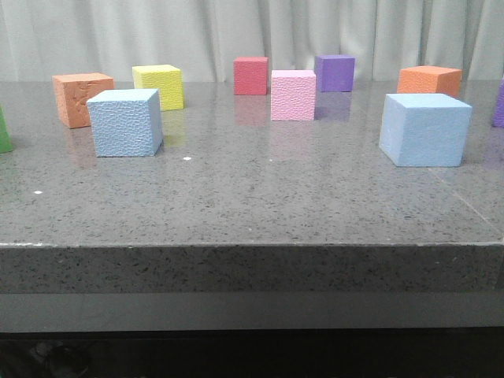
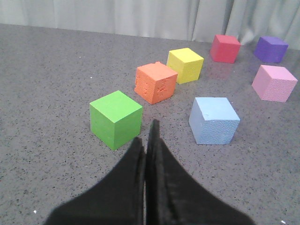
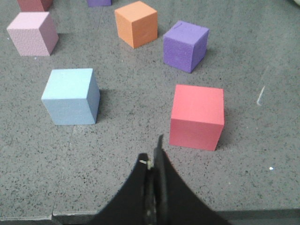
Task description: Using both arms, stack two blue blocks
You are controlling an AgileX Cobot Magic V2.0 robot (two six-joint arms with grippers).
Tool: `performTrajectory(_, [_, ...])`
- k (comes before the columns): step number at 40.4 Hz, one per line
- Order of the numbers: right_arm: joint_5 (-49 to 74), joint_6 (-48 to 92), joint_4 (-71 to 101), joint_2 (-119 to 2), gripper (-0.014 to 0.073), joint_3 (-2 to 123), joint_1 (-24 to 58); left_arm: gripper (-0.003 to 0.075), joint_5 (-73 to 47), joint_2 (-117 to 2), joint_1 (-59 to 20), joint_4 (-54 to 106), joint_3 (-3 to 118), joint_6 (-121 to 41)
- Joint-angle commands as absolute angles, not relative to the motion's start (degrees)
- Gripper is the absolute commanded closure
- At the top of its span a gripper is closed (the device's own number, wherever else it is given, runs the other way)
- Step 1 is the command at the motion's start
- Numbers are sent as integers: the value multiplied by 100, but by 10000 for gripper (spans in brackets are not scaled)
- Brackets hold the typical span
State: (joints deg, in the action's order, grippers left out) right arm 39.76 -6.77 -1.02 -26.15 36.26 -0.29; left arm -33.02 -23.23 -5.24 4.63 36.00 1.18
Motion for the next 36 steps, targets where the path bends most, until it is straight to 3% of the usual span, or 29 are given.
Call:
performTrajectory(1, [3628, -573, -181, -2769, 657, 3782, -32, 725, -2897, -2476, -529, 508, 3739, 144])
performTrajectory(4, [3617, -502, -181, -2800, 601, 3782, -32, 633, -2872, -2505, -529, 463, 3739, 144])
performTrajectory(7, [3615, -496, -170, -2823, 463, 3782, -32, 463, -2844, -2505, -529, 355, 3739, 144])
performTrajectory(9, [3615, -491, -170, -2838, 321, 3782, -32, 330, -2844, -2505, -529, 352, 3739, 144])
performTrajectory(13, [3572, -490, -164, -2839, 77, 3782, -32, 180, -2844, -2505, -529, 352, 3739, 144])
performTrajectory(17, [3559, -490, 0, -2839, -41, 3782, -32, 174, -2844, -2505, -529, 352, 3739, 144])
performTrajectory(28, [3713, 412, 836, -3548, -40, 4166, 845, 174, -2844, -2629, -584, 430, 3770, -191])
performTrajectory(36, [3835, 396, 836, -4711, -40, 4841, 1187, 174, -2675, -2797, -1367, 506, 3789, -338])
